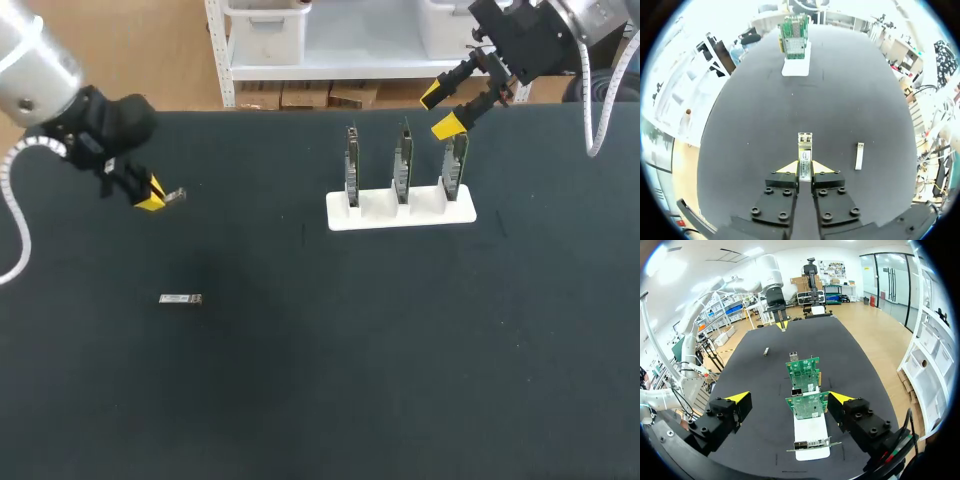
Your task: Pick up the optical module with the left hand, and insert it into the network port with the right hand.
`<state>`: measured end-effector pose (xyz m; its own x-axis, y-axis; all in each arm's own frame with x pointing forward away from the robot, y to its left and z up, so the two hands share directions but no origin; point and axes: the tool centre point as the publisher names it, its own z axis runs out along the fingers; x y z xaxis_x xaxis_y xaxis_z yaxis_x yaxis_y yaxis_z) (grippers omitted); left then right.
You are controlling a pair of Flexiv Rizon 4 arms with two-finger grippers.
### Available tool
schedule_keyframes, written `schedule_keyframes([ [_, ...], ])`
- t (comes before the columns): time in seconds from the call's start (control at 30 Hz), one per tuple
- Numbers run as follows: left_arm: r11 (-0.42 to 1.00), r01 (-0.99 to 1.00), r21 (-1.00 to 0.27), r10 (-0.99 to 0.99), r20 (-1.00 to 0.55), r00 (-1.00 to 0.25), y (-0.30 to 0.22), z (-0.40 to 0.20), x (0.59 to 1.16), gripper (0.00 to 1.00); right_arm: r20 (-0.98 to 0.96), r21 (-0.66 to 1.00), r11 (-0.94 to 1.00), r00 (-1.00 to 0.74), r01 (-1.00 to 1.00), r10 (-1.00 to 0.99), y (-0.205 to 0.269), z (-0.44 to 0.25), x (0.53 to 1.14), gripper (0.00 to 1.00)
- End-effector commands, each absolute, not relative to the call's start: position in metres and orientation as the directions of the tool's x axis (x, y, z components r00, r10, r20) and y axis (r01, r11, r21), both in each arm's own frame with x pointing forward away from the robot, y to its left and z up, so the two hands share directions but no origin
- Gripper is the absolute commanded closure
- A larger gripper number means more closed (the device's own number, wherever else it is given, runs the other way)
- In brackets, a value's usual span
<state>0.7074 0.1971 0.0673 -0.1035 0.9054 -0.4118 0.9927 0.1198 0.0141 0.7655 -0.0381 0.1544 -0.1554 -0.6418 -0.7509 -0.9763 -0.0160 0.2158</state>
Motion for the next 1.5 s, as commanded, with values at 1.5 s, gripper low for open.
schedule_keyframes([
  [1.5, -0.029, 0.995, 0.092, 0.491, -0.866, 0.094, 0.034, 0.201, 0.698, 1.00, -0.751, 0.211, -0.010, -0.155, -0.978, -0.642, -0.038, 0.154, 0.762, 0.00],
])
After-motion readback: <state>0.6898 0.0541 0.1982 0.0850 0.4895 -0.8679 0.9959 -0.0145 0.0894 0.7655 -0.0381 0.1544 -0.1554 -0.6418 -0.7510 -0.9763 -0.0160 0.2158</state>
